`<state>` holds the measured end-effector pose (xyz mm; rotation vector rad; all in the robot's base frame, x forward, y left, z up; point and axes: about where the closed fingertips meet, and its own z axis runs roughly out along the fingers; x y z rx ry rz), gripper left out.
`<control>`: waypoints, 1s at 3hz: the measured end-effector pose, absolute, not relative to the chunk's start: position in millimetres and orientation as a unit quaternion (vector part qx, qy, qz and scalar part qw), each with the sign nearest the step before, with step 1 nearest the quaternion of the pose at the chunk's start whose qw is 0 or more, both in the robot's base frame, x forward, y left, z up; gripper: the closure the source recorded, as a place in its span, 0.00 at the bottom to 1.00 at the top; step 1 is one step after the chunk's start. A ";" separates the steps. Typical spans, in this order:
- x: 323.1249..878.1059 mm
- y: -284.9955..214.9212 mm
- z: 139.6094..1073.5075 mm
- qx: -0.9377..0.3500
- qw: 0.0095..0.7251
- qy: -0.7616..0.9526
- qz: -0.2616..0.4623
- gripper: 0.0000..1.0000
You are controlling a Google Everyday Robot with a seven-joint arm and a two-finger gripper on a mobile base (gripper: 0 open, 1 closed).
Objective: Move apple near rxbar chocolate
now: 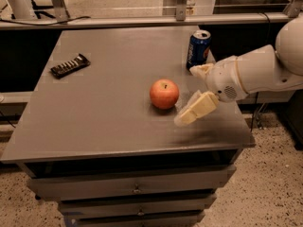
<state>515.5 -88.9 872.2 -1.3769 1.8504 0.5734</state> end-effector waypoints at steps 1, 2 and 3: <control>530.9 -69.1 865.2 -0.524 0.399 0.711 0.247 0.00; 542.3 -54.5 860.7 -0.510 0.414 0.706 0.264 0.00; 546.1 -44.1 857.5 -0.502 0.425 0.702 0.273 0.18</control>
Offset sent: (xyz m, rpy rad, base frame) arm 0.0422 0.0468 -0.0174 0.1980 -0.0143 -0.0323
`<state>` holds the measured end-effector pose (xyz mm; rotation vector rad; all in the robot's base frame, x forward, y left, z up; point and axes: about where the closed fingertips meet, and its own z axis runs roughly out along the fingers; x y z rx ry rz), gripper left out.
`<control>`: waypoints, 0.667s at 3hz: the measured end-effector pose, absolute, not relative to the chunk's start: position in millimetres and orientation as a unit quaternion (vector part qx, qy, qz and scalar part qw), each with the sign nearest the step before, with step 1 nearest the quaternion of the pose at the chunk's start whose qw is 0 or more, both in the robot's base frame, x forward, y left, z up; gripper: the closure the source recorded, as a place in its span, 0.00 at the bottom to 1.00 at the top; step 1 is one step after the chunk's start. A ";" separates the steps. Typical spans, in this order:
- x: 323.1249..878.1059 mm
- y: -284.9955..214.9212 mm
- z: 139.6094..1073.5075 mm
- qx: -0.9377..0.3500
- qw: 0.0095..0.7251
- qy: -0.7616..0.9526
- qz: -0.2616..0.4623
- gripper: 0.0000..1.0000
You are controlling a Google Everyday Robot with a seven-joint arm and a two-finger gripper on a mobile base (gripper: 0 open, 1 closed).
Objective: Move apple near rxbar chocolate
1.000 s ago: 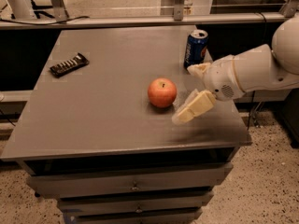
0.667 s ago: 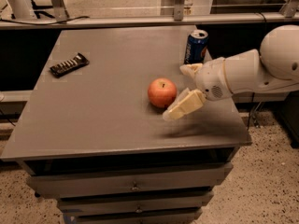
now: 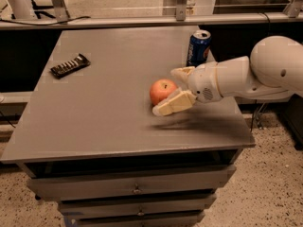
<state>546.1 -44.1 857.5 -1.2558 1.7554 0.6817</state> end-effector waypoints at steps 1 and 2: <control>548.1 -42.4 856.7 -0.498 0.431 0.701 0.274 0.40; 550.5 -42.0 864.6 -0.494 0.442 0.698 0.272 0.64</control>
Offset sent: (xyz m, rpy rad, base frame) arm 0.0085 -0.0026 0.0163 0.0435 -0.0420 -0.0383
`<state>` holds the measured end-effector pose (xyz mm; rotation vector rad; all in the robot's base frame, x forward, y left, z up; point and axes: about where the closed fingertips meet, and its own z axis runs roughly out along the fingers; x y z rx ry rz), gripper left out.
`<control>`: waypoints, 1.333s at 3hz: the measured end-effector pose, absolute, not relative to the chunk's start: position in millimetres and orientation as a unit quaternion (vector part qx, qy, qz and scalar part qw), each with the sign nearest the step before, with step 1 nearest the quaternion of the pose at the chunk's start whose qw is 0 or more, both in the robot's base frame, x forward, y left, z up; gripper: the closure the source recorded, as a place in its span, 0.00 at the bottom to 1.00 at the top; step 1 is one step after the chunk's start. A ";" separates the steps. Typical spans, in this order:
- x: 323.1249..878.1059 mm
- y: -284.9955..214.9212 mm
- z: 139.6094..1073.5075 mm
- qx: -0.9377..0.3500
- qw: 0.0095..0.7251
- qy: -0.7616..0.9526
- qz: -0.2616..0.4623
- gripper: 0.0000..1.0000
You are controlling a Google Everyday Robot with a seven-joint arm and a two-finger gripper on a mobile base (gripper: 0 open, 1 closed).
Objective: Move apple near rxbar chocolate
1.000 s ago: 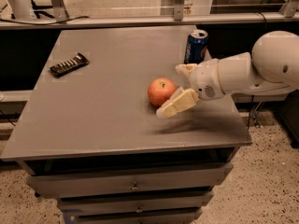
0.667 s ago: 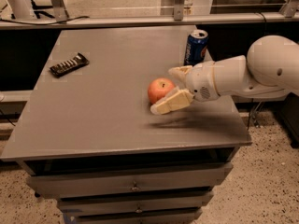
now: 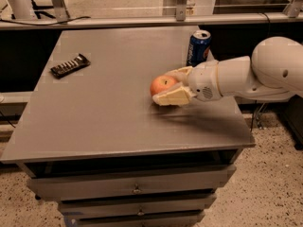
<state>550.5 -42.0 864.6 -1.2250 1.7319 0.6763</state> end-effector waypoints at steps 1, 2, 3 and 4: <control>554.7 -41.3 883.1 -0.487 0.456 0.695 0.269 0.87; 554.4 -39.2 884.2 -0.488 0.456 0.694 0.269 1.00; 554.1 -39.1 884.5 -0.489 0.456 0.693 0.269 1.00; 565.0 -9.3 899.3 -0.505 0.468 0.670 0.279 1.00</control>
Offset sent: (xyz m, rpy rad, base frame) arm 0.0041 0.0007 0.0177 0.0151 -0.0213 -0.0161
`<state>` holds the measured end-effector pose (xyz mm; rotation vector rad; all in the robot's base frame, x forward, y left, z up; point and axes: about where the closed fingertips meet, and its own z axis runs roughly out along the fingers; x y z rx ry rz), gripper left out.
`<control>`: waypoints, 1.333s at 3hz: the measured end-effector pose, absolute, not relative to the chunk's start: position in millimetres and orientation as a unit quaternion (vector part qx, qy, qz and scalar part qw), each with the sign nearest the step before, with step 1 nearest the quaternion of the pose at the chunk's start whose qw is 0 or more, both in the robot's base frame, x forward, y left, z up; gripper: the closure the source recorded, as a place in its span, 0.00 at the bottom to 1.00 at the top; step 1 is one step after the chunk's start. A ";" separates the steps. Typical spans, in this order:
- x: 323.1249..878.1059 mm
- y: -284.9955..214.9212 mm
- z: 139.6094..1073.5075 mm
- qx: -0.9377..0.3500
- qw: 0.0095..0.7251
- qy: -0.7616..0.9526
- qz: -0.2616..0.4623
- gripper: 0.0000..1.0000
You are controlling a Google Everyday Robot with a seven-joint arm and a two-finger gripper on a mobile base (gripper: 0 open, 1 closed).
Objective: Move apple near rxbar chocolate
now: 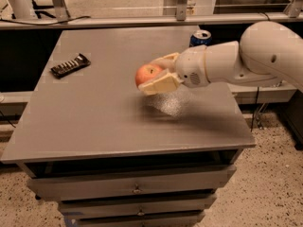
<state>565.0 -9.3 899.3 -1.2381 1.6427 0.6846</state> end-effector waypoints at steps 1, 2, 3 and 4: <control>588.1 35.9 920.3 -0.520 0.483 0.643 0.289 1.00; 615.9 81.9 924.6 -0.533 0.487 0.630 0.287 1.00; 645.9 121.4 911.3 -0.540 0.481 0.635 0.271 1.00; 672.3 142.5 897.4 -0.537 0.477 0.645 0.261 1.00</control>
Offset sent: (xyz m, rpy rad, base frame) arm 0.0898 0.1542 0.0287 0.0156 -0.1041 0.1124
